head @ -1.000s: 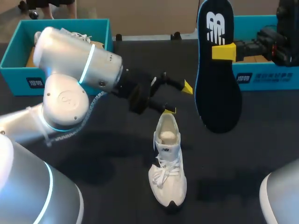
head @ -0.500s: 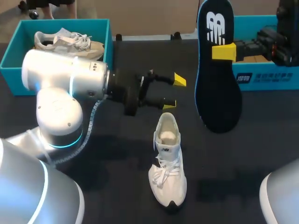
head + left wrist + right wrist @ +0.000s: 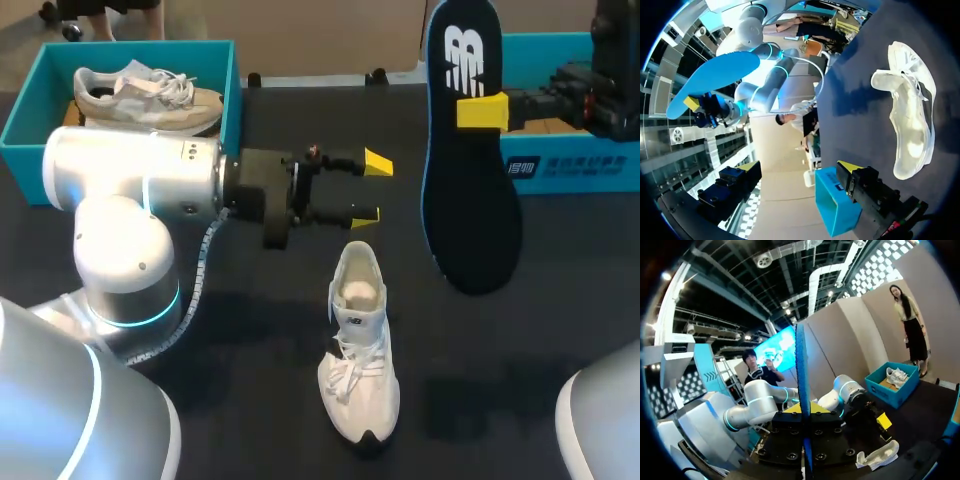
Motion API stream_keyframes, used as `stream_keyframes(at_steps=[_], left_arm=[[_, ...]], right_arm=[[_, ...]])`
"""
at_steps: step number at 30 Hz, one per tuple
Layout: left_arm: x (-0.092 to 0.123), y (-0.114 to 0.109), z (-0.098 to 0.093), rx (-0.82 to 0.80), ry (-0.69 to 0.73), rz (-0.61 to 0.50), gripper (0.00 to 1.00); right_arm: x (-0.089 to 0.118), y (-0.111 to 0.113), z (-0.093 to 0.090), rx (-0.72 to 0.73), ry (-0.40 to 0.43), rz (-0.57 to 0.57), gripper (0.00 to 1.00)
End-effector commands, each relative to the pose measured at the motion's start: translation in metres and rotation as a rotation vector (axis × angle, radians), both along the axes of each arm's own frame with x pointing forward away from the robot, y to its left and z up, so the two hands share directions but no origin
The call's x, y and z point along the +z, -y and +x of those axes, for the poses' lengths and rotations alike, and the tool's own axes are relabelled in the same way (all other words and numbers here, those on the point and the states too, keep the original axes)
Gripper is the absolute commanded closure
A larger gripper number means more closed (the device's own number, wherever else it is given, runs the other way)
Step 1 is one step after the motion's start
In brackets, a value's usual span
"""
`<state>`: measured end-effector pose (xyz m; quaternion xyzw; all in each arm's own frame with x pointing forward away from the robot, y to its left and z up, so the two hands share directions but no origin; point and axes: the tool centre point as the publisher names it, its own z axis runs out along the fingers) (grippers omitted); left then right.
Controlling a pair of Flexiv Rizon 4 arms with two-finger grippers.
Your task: Take the shoe out of the shoebox, open the shoe tongue, remove and reinsert the insole, then place the shoe into the shoebox
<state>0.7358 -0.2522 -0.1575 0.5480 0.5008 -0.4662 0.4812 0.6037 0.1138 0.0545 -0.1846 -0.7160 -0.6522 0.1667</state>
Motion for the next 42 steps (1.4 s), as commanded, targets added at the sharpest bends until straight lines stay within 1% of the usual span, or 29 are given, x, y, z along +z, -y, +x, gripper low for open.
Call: stream_keyframes(at_steps=[1,3,7,19,20,22,23,24,25,26,27,29,30,42], left_arm=[[0.001,0.000,0.000,0.007,0.001,-0.004,0.00],[0.002,0.000,0.001,0.006,-0.004,-0.001,0.00],[0.002,0.000,0.001,0.006,-0.004,-0.001,0.00],[0.002,0.000,0.001,0.006,-0.004,-0.001,0.00],[0.002,0.000,0.001,0.006,-0.004,-0.001,0.00],[0.002,0.000,0.001,0.006,-0.004,-0.001,0.00],[0.002,0.000,0.001,0.006,-0.004,-0.001,0.00],[0.002,0.000,0.001,0.006,-0.004,-0.001,0.00],[0.002,0.000,0.001,0.006,-0.004,-0.001,0.00],[0.002,0.000,0.001,0.006,-0.004,-0.001,0.00],[0.002,0.000,0.001,0.006,-0.004,-0.001,0.00],[0.002,0.000,0.001,0.006,-0.004,-0.001,0.00],[0.002,0.000,0.001,0.006,-0.004,-0.001,0.00],[0.002,0.000,0.001,0.006,-0.004,-0.001,0.00]], right_arm=[[-0.015,0.003,0.031,0.050,-0.064,0.023,1.00],[-0.022,0.010,0.042,0.059,-0.114,0.020,1.00],[-0.041,0.031,0.063,0.021,-0.263,-0.033,1.00],[-0.041,0.031,0.063,0.021,-0.263,-0.033,1.00],[-0.047,0.027,0.069,0.052,-0.296,-0.019,1.00],[-0.061,0.027,0.087,0.062,-0.367,-0.037,1.00],[-0.068,0.029,0.096,0.074,-0.389,0.013,1.00],[-0.075,0.034,0.104,0.057,-0.426,0.012,1.00],[-0.082,0.038,0.112,0.050,-0.488,-0.019,1.00],[-0.090,0.042,0.120,0.055,-0.535,-0.026,1.00],[-0.097,0.047,0.127,0.029,-0.552,-0.040,1.00],[-0.110,0.052,0.139,0.009,-0.618,-0.004,1.00],[-0.117,0.053,0.142,0.012,-0.650,-0.036,1.00],[-0.117,0.053,0.142,0.012,-0.650,-0.036,1.00]])
